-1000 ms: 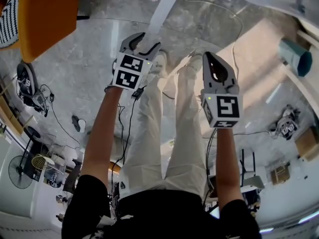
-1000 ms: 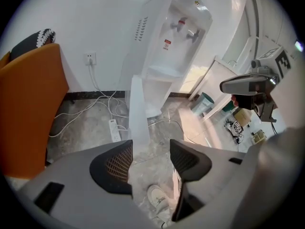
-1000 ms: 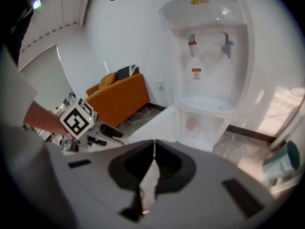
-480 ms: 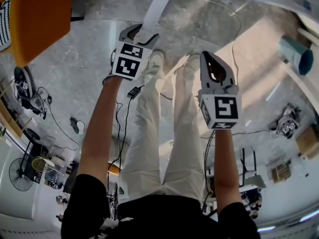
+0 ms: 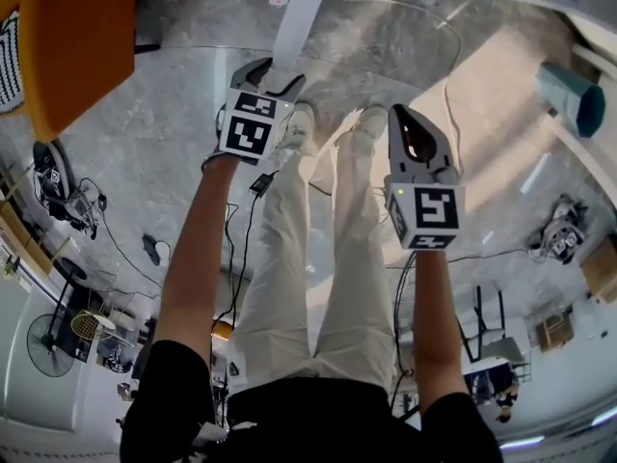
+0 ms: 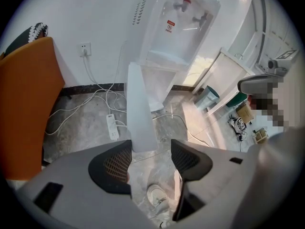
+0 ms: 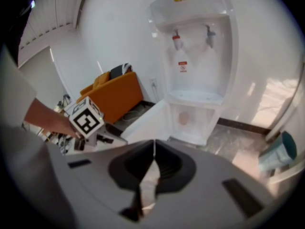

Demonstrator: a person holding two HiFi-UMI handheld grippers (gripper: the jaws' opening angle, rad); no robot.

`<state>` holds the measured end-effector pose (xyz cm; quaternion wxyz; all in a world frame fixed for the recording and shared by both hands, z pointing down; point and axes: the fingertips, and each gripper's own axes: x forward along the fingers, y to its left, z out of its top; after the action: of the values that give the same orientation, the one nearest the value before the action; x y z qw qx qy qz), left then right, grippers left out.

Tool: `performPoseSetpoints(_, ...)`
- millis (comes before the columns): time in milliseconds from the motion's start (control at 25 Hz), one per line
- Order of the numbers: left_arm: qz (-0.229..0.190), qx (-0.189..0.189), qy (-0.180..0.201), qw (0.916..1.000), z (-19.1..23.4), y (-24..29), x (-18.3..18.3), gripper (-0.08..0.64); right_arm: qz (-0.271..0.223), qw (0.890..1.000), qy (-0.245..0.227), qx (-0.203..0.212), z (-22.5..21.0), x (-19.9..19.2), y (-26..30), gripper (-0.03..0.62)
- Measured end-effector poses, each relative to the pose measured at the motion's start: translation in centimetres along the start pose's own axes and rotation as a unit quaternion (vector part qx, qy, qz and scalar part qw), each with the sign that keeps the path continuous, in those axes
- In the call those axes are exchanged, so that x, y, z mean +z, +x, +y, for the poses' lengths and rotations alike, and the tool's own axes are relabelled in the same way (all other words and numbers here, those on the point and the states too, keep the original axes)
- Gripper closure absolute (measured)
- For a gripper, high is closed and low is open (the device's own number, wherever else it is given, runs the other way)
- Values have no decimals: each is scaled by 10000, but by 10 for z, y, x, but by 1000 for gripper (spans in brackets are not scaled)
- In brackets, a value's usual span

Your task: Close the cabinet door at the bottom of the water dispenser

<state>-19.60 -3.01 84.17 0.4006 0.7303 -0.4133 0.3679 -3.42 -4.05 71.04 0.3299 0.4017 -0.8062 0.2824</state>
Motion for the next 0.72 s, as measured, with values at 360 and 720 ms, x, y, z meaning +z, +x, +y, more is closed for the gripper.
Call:
performPoseSetpoints(360, 279, -254, 122, 9992, -40, 13, 2, 301, -143, 9996, 198, -169, -24, 2, -16, 557)
performPoseSetpoints(720, 363, -567, 323, 9972, -88, 32, 12, 301, -144, 9979, 506, -365, -49, -20, -35, 557)
